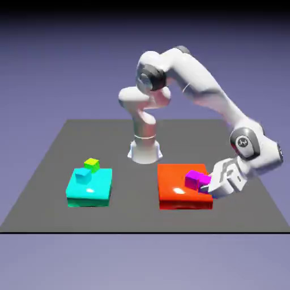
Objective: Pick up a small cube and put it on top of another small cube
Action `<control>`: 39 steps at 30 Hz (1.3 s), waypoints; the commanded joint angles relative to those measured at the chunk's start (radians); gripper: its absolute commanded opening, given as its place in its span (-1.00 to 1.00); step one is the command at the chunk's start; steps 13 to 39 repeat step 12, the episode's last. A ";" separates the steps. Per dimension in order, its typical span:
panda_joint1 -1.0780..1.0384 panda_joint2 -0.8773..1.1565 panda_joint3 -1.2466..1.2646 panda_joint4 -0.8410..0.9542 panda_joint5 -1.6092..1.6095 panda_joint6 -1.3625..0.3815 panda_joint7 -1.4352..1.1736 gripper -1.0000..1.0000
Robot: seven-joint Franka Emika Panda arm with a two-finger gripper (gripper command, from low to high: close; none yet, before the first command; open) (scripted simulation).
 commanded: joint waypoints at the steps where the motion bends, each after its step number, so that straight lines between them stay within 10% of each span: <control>1: -0.012 -0.036 0.017 -0.026 0.040 -0.018 0.025 -1.00; 9: -0.079 -0.091 0.021 -0.224 0.059 0.114 0.075 -1.00; 10: -0.079 -0.091 0.021 -0.224 0.059 0.114 0.075 1.00; 39: -0.068 -0.087 0.024 -0.188 0.064 0.082 0.070 1.00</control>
